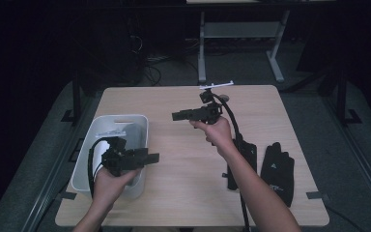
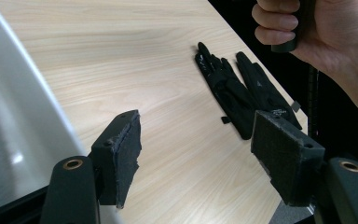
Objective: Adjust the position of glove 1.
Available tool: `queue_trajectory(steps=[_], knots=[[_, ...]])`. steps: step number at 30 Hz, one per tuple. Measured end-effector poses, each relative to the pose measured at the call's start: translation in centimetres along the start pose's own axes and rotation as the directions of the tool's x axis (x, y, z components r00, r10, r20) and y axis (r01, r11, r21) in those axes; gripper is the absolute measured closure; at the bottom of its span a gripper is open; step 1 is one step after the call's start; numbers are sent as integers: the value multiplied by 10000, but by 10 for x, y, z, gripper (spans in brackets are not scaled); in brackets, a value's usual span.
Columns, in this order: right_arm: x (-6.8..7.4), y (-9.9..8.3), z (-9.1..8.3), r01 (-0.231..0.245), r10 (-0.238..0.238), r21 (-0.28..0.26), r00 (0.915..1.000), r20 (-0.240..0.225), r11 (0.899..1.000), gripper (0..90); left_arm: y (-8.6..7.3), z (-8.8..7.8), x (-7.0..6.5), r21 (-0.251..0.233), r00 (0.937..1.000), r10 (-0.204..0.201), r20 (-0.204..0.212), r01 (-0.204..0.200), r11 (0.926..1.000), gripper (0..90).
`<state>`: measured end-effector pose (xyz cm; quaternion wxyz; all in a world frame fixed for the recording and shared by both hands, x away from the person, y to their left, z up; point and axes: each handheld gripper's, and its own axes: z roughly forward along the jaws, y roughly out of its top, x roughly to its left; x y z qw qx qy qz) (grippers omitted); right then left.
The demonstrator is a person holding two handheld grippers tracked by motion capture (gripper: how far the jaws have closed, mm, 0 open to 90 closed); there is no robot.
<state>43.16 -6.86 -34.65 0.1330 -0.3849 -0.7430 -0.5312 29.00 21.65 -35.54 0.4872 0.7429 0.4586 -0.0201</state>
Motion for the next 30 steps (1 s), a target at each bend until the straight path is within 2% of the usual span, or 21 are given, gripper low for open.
queue_trajectory(steps=[16, 23, 25, 26, 30], knots=[[-17, -16, -41, -160, 171, -250, 9989, 446, 9996, 406, 6, 30, -20, 213, 9986, 240, 468, -250, 9995, 305], [-26, -28, -63, -438, 464, -383, 9965, 692, 9983, 387, 7, 45, -28, 429, 9970, 468, 619, -495, 9979, 303], [-27, -31, -69, -493, 524, -466, 9962, 691, 9977, 388, 8, 50, -29, 525, 9972, 510, 542, -539, 9972, 303], [-28, -32, -71, -512, 545, -464, 9959, 722, 9976, 387, 8, 52, -28, 494, 9972, 411, 622, -442, 9978, 300], [-30, -37, -79, -487, 532, -556, 9952, 823, 9973, 386, 7, 59, -33, 610, 9954, 589, 760, -636, 9961, 298]])
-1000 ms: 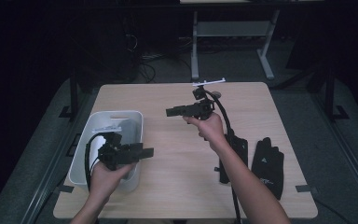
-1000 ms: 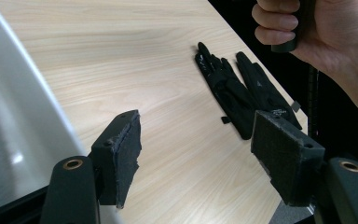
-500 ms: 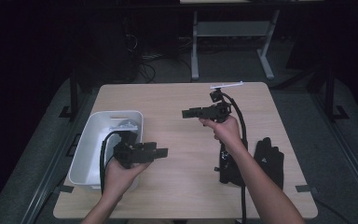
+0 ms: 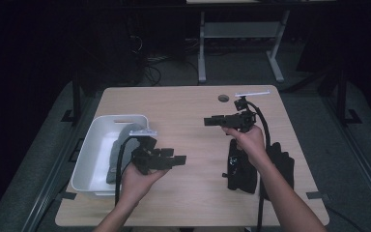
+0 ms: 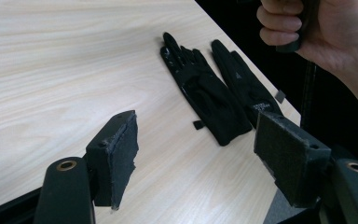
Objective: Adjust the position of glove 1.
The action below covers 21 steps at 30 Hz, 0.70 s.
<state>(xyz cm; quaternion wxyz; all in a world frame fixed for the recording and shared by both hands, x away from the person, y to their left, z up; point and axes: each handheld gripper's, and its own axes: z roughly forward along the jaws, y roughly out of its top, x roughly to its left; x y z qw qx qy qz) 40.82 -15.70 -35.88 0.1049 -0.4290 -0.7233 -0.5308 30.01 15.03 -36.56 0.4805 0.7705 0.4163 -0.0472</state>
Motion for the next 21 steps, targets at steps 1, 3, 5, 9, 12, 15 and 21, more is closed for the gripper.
queue_trajectory(steps=[1, 3, 5, 9, 12, 15, 21], knots=[[-1, -1, -2, -37, 37, -28, 10000, 32, 10000, 386, 0, 2, -1, 53, 10000, 29, 23, -29, 10000, 298], [-3, -4, -5, -58, 58, -11, 10000, 58, 10000, 385, 0, 5, -3, 106, 9999, 77, 72, -78, 9999, 298], [-5, -6, -8, -93, 93, -8, 9999, 126, 10000, 385, 0, 9, -5, 161, 9999, 71, 121, -73, 9998, 299], [-9, -12, -17, -109, 110, -48, 9996, 246, 9999, 384, -1, 15, -8, 173, 9996, 134, 258, -139, 9998, 299], [-12, -15, -22, -152, 153, -35, 9993, 328, 9999, 384, -2, 18, -10, 217, 9994, 90, 320, -97, 9997, 299], [-16, -20, -31, -140, 140, 5, 9986, 501, 9999, 382, -2, 24, -13, 312, 9988, 192, 449, -206, 9993, 299], [-22, -28, -45, -280, 288, -128, 9974, 664, 9995, 383, -2, 35, -19, 466, 9979, 273, 580, -300, 9985, 298]])
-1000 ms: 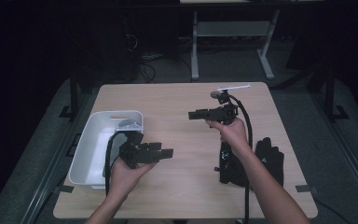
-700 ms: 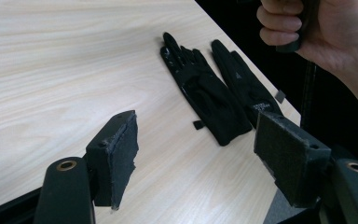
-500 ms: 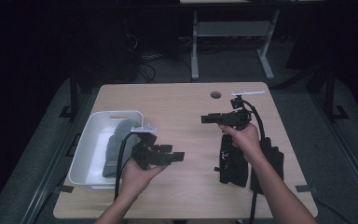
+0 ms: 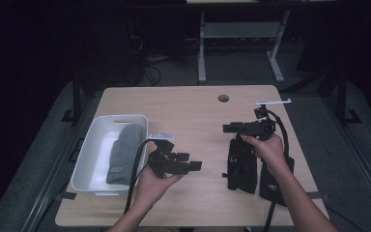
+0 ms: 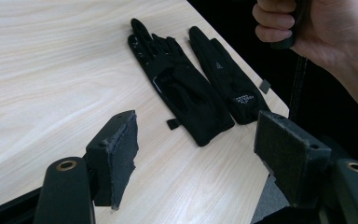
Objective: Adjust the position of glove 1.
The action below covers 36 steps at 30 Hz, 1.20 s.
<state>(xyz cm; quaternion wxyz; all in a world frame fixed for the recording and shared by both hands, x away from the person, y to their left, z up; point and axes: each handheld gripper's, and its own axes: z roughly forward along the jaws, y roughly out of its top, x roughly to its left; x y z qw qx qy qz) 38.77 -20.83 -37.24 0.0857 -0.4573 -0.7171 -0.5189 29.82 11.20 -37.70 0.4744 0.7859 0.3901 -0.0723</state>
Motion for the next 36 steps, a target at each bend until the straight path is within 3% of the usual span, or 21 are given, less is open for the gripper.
queue_trajectory(steps=[17, 36], knots=[[-22, -27, -32, -253, 256, -78, 9986, 465, 9997, 387, 6, 33, -11, 360, 9990, 136, 420, -151, 9992, 297], [-58, -74, -79, -891, 917, -253, 9867, 1342, 9957, 391, 3, 68, -25, 868, 9959, 265, 870, -341, 9956, 295]])
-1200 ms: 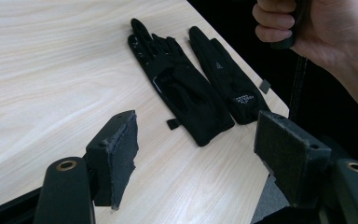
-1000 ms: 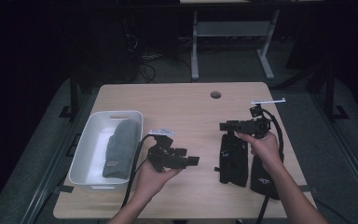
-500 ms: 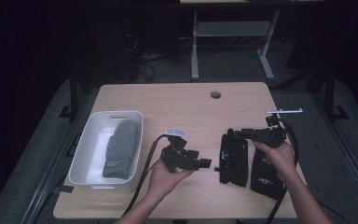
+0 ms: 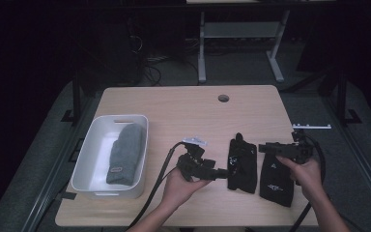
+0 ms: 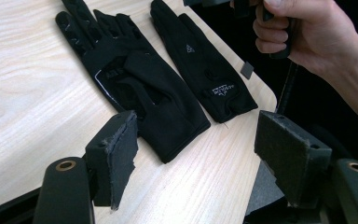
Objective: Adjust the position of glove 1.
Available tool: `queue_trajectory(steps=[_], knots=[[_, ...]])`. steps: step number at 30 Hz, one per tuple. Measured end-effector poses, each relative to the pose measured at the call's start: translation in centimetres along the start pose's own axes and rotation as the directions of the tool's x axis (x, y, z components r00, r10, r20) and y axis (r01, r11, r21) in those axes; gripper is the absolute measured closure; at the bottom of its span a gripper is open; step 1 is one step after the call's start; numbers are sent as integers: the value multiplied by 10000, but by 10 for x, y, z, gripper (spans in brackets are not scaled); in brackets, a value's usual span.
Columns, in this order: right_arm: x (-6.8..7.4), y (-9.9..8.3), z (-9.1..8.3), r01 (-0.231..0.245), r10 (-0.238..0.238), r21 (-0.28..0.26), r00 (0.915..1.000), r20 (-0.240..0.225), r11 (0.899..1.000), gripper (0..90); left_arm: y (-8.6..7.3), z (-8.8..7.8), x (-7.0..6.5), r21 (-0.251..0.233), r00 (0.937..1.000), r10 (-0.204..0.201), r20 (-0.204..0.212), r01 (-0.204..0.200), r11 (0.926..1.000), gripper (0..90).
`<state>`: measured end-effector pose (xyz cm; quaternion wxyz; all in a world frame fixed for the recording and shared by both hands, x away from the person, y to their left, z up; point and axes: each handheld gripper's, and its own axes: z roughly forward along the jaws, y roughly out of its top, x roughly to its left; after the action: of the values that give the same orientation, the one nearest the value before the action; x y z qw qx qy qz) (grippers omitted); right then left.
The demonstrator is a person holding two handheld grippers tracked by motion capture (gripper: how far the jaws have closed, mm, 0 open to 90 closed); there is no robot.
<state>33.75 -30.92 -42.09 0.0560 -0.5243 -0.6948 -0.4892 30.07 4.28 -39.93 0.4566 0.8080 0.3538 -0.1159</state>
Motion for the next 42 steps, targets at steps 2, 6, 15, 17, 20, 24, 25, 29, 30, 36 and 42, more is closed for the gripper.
queue_trajectory(steps=[2, 6, 15, 17, 20, 24, 25, 29, 30, 36, 42], knots=[[-4, -5, -3, -104, 104, 15, 9998, 146, 9999, 392, 0, 2, -1, 12, 10000, -1, 49, 1, 10000, 295], [-11, -16, -6, -124, 115, 217, 9991, 404, 9997, 394, -1, 4, -2, 86, 9999, 75, 93, -76, 9999, 295], [-25, -40, -19, 138, -198, 485, 9919, 1253, 9987, 407, -4, 6, -3, 170, 9999, 46, 104, -47, 9998, 293], [-26, -42, -20, 230, -296, 511, 9907, 1330, 9984, 408, -4, 7, -3, 199, 9999, 81, 121, -83, 9998, 292], [-25, -47, -23, 632, -765, 777, 9802, 1824, 9950, 411, -6, 11, -3, 212, 9999, -7, 157, 4, 9998, 291], [-23, -51, -21, 940, -1170, 1074, 9654, 2329, 9898, 408, -6, 12, -3, 244, 9998, 17, 186, -22, 9997, 292], [-22, -52, -20, 1019, -1265, 1112, 9615, 2439, 9886, 406, -6, 12, -3, 237, 9999, 14, 172, -18, 9997, 291], [-21, -58, -16, 1425, -1831, 1551, 9389, 2913, 9776, 414, -7, 12, -3, 245, 9999, 13, 135, -16, 9997, 288], [-20, -60, -15, 1569, -2011, 1642, 9314, 3033, 9739, 423, -7, 12, -2, 260, 9999, 36, 133, -39, 9997, 289], [-10, -66, -8, 2749, -3402, 2187, 8645, 3700, 9363, 461, -8, 13, -3, 277, 9999, 6, 167, -10, 9996, 290], [-6, -69, -6, 3084, -3771, 2281, 8386, 3931, 9235, 589, -8, 11, -3, 265, 9999, 21, 128, -25, 9996, 295]])
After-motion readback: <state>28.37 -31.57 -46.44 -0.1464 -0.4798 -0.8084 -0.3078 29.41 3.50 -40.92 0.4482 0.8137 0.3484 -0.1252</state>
